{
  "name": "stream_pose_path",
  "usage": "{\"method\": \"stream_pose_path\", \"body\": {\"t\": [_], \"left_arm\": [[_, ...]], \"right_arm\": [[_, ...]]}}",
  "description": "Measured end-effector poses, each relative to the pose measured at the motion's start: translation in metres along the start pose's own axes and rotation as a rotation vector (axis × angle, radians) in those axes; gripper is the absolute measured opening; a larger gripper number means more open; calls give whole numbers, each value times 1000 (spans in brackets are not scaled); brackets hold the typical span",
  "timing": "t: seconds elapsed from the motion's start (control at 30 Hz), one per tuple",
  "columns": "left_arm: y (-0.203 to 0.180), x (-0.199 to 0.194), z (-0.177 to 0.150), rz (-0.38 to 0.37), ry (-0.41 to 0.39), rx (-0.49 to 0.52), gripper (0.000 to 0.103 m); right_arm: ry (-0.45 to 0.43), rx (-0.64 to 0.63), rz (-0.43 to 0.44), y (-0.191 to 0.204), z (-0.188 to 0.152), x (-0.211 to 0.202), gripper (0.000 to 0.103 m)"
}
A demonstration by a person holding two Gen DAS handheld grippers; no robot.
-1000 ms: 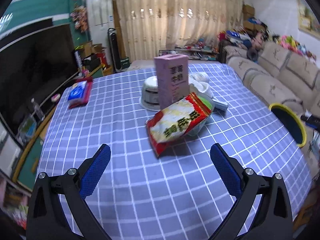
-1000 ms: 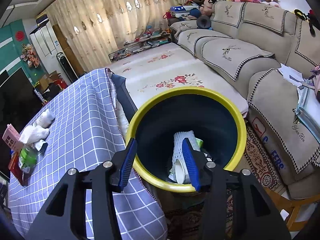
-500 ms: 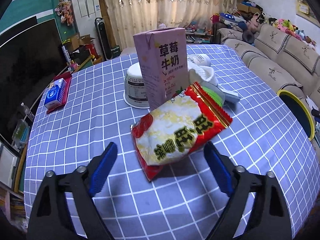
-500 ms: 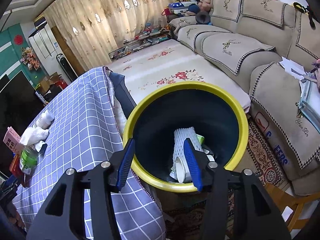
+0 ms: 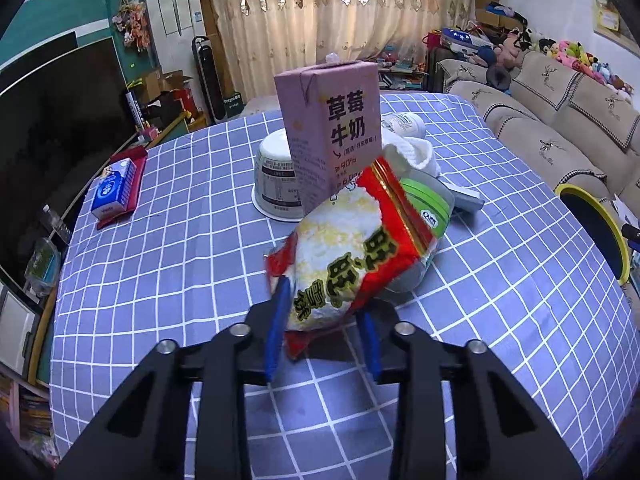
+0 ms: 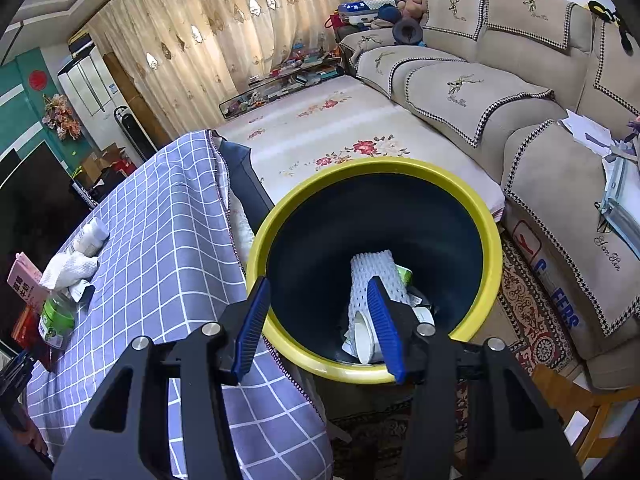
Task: Collect trash
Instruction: 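Grasp the red snack bag with the left gripper, then carry the red snack bag to the bin and release it with the left gripper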
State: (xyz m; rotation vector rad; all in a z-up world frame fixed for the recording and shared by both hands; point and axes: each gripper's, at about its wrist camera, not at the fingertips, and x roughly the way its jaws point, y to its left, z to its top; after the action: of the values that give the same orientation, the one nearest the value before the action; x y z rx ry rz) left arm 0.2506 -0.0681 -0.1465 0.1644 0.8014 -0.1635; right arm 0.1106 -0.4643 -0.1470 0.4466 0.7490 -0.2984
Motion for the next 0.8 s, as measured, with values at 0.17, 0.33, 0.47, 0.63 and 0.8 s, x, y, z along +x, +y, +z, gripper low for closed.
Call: {"method": "stream_pose_path", "body": {"t": [0.17, 0.33, 0.47, 0.63, 0.8], "left_arm": [[1, -19, -2, -17, -29, -7, 13], [-4, -47, -6, -54, -57, -3, 13], [-20, -70, -5, -108, -79, 23, 13], [-61, -87, 7, -224, -93, 89, 13], [-123, -91, 27, -323, -110, 199, 13]], "right_arm": [[-9, -7, 9, 3, 1, -6, 48], [-16, -16, 18, 7, 0, -11, 48], [-33, -17, 23, 7, 2, -18, 48], [-59, -8, 13, -3, 2, -31, 48], [-80, 30, -12, -26, 3, -39, 49]]}}
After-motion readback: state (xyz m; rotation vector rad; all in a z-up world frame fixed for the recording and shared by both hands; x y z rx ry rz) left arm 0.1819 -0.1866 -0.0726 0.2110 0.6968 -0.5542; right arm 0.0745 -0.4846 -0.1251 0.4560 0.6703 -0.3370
